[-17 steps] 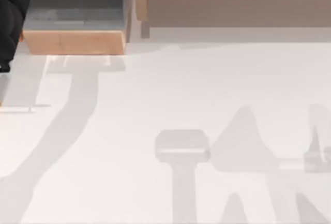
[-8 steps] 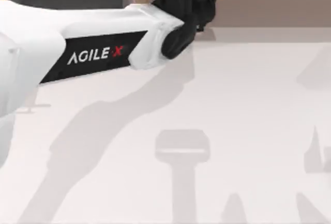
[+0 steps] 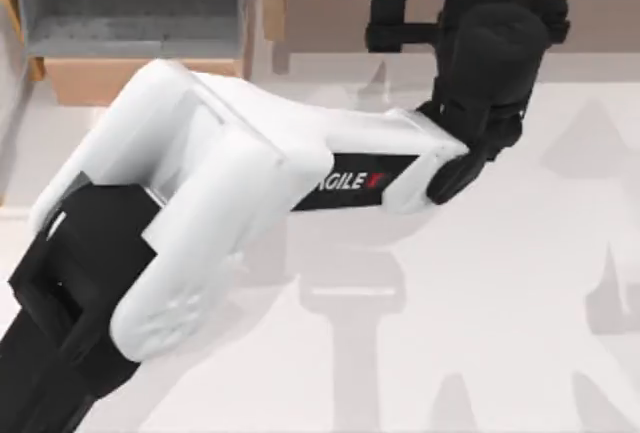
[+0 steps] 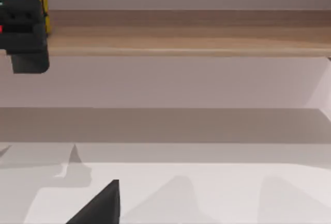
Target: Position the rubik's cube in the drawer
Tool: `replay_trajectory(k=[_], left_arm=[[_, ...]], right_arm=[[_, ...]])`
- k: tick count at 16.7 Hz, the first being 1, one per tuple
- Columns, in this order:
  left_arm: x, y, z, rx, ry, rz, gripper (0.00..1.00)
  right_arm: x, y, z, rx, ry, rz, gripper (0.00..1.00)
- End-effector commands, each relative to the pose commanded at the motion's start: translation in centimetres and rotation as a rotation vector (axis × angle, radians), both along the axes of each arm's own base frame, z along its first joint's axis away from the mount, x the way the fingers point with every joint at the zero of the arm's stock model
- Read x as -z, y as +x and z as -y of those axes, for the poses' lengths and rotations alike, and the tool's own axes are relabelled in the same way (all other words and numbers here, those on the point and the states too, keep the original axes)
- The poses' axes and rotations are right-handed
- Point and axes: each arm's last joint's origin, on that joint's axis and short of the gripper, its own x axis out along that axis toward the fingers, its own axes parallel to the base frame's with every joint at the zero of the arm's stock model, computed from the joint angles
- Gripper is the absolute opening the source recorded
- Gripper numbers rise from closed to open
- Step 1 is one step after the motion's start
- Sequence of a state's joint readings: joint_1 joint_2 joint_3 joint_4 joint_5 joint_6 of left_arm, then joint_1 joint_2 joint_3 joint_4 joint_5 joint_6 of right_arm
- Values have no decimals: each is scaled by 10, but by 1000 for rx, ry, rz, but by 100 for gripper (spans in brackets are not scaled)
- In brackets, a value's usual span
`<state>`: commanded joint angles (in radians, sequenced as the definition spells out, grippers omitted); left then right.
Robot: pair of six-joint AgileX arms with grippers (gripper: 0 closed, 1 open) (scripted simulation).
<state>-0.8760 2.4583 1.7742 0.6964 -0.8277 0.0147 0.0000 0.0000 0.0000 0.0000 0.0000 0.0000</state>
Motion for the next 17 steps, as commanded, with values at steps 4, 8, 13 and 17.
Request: replay_trajectory(k=[4, 8, 13, 17], left_arm=[[1, 0, 1, 0, 1, -1, 100], [2, 7, 0, -1, 2, -2, 100], [1, 38, 4, 0, 1, 0, 100], [1, 58, 2, 0, 1, 0, 100]], right_arm=[[0, 0, 0, 0, 0, 0, 100], [0, 0, 0, 0, 0, 0, 100], [0, 0, 0, 0, 0, 0, 100], [0, 0, 0, 0, 0, 0, 100]])
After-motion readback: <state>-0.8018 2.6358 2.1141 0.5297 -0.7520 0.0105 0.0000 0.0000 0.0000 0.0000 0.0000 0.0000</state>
